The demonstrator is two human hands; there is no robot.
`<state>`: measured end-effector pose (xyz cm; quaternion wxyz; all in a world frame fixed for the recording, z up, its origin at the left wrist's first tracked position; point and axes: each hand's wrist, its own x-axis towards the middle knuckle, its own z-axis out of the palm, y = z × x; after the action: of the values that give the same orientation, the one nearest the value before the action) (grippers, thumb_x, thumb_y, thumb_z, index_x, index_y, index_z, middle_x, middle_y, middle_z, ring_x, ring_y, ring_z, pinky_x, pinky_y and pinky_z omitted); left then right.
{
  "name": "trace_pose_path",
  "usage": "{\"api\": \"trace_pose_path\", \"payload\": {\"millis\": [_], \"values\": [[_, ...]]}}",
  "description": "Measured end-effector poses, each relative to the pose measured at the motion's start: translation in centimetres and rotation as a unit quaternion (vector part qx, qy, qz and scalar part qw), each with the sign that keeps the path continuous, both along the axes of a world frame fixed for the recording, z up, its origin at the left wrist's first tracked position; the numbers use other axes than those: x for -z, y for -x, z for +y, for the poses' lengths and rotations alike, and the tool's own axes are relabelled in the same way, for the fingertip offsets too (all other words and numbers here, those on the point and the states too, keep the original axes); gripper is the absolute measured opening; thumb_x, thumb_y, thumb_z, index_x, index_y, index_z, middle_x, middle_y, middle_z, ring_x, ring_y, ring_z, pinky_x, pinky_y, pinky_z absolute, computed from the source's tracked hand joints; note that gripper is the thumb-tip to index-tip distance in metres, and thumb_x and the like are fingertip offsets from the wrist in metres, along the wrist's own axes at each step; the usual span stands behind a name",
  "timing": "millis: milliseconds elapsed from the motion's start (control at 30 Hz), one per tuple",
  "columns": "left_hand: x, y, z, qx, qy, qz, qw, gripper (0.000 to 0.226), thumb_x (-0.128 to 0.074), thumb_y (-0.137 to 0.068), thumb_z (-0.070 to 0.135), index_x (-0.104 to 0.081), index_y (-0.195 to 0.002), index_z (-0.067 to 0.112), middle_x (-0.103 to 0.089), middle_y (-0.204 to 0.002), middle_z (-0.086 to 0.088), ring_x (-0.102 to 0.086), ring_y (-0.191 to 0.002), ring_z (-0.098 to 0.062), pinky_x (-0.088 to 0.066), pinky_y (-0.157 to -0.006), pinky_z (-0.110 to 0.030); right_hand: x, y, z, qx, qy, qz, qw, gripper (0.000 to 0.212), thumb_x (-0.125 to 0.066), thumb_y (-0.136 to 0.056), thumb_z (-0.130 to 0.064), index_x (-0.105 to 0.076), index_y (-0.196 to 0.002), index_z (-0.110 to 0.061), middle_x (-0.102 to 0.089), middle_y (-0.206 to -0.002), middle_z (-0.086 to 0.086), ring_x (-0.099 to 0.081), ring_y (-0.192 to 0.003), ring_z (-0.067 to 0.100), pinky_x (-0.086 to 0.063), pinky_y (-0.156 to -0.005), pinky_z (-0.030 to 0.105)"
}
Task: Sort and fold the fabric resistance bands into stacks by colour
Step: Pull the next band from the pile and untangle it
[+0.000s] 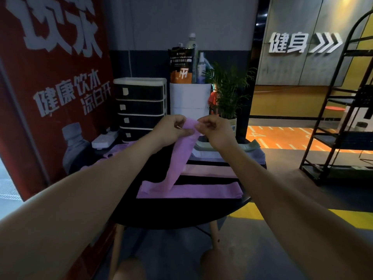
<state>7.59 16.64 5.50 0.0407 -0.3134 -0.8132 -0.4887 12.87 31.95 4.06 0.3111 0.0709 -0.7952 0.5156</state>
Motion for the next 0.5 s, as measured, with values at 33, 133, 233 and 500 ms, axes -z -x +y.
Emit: {"api": "trace_pose_path", "payload": {"millis": [33,133,233,500], "values": [[-1.1,0.0,-0.1,-0.004,-0.014,0.005,1.000,0.019,-0.074,-0.078,0.018,-0.067,-0.090,0.005,-0.066,-0.092,-0.017,-0.059,-0.086,-0.024,-0.050,-0.082,-0.037,-0.4,0.0,-0.2,-0.016,0.022,-0.009,1.000,0.016,-0.067,-0.083,-0.003,-0.064,-0.097,0.004,-0.057,-0.071,-0.003,-0.051,-0.062,0.003,-0.044,-0.059,0.011],[-4.4,-0.4,-0.3,-0.008,-0.089,0.000,0.996,0.015,-0.067,-0.082,0.006,-0.063,-0.096,0.012,-0.063,-0.094,-0.009,-0.056,-0.088,-0.020,-0.049,-0.081,-0.034,-0.9,0.2,-0.9,-0.079,0.067,-0.083,0.991,0.028,-0.073,-0.077,-0.001,-0.058,-0.101,0.002,-0.058,-0.080,0.007,-0.053,-0.065,0.010,-0.045,-0.057,0.013],[-6.7,-0.8,-0.5,0.006,-0.180,-0.037,0.983,0.025,-0.062,-0.085,0.002,-0.061,-0.110,0.007,-0.064,-0.093,-0.005,-0.059,-0.084,-0.017,-0.051,-0.081,-0.033,-0.8,0.6,-1.7,-0.106,0.062,-0.117,0.986,0.030,-0.073,-0.075,0.003,-0.060,-0.102,0.005,-0.065,-0.091,0.011,-0.061,-0.074,0.016,-0.053,-0.072,0.026],[-6.3,0.2,-3.5,-0.053,-0.328,-0.123,0.935,0.024,-0.058,-0.088,0.003,-0.058,-0.110,0.012,-0.064,-0.102,-0.004,-0.063,-0.089,-0.017,-0.054,-0.077,-0.030,1.4,0.4,-0.1,-0.036,-0.101,-0.199,0.974,0.011,-0.069,-0.078,0.000,-0.062,-0.075,0.007,-0.053,-0.068,0.014,-0.049,-0.065,0.023,-0.041,-0.062,0.028]]}}
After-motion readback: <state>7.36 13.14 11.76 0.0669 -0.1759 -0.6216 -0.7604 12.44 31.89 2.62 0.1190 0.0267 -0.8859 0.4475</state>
